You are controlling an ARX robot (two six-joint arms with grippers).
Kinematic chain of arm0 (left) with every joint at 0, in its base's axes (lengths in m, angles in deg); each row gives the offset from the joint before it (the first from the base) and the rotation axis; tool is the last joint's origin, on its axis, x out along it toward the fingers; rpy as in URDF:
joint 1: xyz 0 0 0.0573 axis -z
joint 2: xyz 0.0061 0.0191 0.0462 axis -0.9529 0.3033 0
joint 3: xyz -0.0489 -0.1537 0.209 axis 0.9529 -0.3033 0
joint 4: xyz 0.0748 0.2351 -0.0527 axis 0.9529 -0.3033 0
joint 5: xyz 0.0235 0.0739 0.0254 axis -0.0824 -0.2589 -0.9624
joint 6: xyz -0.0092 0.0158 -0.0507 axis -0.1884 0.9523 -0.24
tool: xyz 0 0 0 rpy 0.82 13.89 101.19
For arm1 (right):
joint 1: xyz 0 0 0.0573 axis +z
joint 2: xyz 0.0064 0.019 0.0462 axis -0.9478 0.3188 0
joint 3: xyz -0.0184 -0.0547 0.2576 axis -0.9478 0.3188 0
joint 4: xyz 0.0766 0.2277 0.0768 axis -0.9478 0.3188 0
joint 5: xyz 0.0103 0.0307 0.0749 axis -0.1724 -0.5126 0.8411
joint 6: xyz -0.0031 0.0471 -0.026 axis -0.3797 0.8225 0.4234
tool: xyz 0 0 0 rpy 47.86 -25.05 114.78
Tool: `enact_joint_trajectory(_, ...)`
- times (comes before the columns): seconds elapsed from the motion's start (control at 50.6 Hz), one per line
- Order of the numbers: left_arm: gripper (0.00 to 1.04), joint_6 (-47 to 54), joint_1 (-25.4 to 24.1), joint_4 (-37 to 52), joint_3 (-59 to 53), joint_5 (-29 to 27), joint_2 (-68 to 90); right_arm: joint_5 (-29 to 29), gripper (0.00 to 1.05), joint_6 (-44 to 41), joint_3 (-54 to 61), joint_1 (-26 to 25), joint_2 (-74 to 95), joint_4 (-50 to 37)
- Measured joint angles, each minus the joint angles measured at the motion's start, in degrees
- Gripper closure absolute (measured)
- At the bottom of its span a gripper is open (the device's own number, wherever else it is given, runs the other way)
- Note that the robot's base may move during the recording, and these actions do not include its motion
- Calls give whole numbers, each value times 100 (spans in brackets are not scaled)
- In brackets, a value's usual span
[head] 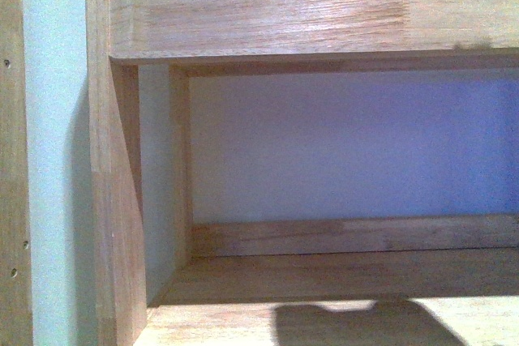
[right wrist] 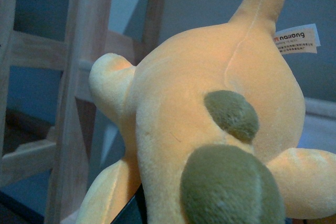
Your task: Put away toys
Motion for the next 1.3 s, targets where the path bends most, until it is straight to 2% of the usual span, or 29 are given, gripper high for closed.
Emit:
enact_joint_trajectory(0.257, 6, 0, 0, 0, 0, 0, 0, 339, 88, 280, -1259, -640, 756, -63)
enact_joint_trajectory(0.376, 6, 0, 0, 0, 0, 0, 0, 313, 88, 481, -1818, -776, 1344, -214)
enact_joint_trajectory(0.732, 6, 0, 0, 0, 0, 0, 0, -26, 88, 706, -3112, -444, 3128, -225)
enact_joint_trajectory(0.91, 6, 0, 0, 0, 0, 0, 0, -111, 88, 883, -4286, -195, 4164, 149)
enact_joint_trajectory(1.087, 6, 0, 0, 0, 0, 0, 0, -83, 88, 1419, -5125, -146, 4898, 481)
enact_joint_trajectory(1.186, 6, 0, 0, 0, 0, 0, 0, 114, 88, 2081, -5724, -120, 5423, 804)
enact_joint_trajectory(1.305, 6, 0, 0, 0, 0, 0, 0, 221, 88, 2476, -6111, -66, 5748, 1005)
